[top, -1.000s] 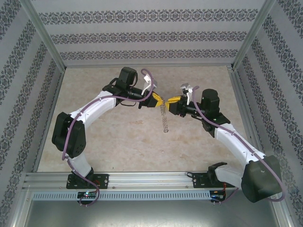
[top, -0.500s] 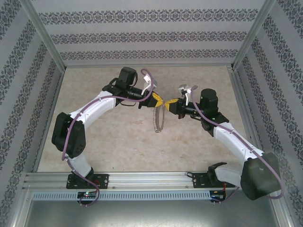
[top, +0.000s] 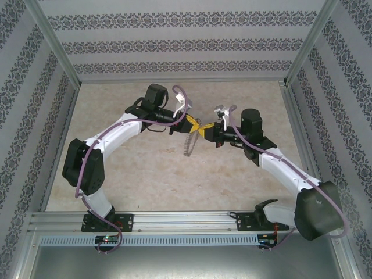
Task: Put the keys on the keyring
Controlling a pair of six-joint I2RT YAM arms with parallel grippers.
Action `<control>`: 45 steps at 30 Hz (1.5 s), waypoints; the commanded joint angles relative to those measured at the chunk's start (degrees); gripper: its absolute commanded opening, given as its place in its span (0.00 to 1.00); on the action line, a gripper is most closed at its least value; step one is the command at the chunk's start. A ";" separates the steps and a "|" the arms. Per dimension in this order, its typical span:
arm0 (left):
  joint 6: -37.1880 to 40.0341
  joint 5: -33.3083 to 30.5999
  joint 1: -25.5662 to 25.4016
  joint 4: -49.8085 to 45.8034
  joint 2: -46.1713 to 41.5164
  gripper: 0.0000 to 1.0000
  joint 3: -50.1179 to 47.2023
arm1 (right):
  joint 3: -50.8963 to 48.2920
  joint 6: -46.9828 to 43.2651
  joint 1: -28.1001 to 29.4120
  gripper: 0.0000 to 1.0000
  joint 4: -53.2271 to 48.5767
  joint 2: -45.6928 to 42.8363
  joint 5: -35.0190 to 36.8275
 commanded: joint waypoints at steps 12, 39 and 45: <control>-2.08 1.03 -0.52 7.96 -2.78 0.00 -1.00 | 1.59 -1.20 0.67 0.38 -2.16 1.80 -5.77; -2.20 2.76 -0.50 8.21 -2.15 0.00 -0.93 | 5.09 4.18 -5.51 0.37 5.74 3.37 -8.96; -2.20 2.80 -0.58 8.19 -2.23 0.00 -0.93 | 5.49 4.00 -4.80 0.35 5.89 5.08 -9.34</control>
